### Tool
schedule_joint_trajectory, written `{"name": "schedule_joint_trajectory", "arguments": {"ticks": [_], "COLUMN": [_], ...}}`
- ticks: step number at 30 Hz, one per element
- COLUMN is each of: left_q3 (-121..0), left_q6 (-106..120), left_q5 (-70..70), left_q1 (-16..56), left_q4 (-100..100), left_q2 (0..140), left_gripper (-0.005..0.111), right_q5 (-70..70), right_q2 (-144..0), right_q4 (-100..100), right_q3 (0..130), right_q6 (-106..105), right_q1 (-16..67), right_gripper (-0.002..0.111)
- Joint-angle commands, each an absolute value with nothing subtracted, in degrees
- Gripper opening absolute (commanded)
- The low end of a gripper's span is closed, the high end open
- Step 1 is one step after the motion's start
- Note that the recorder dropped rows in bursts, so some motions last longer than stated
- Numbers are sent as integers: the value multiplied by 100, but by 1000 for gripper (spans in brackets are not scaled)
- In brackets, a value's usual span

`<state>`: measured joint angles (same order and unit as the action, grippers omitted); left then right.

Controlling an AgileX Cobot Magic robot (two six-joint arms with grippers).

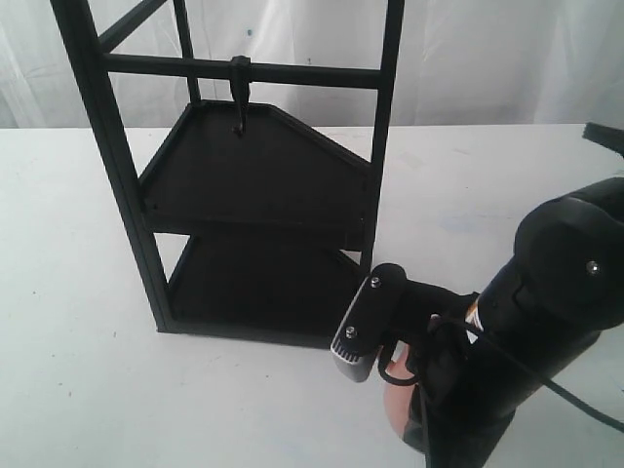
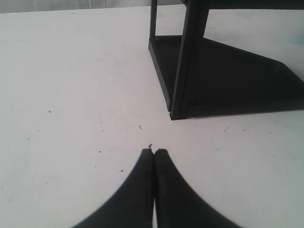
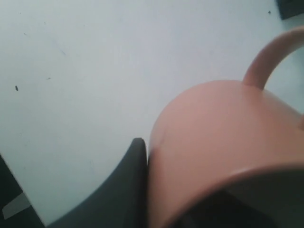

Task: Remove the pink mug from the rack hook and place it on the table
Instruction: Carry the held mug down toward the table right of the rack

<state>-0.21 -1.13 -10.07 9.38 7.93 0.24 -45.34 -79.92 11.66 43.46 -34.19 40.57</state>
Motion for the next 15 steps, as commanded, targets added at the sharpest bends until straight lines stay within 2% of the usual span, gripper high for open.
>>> {"name": "schedule_joint_trajectory", "arguments": {"ticks": [1, 15], "left_q3": [0, 0], "left_q6": [-123, -123], "left_q5": [-992, -992], "left_q1": [913, 913], "left_q4": [809, 809], "left_q2": [0, 0], "left_gripper": [0, 0], "right_q5": [-4343, -4063], "right_q2": [-7953, -7953], "right_q4": [1149, 1149], "right_q3": [4214, 4061], "right_q6": [-3315, -3316], "right_q1": [4062, 4062], "right_gripper": [0, 0]}}
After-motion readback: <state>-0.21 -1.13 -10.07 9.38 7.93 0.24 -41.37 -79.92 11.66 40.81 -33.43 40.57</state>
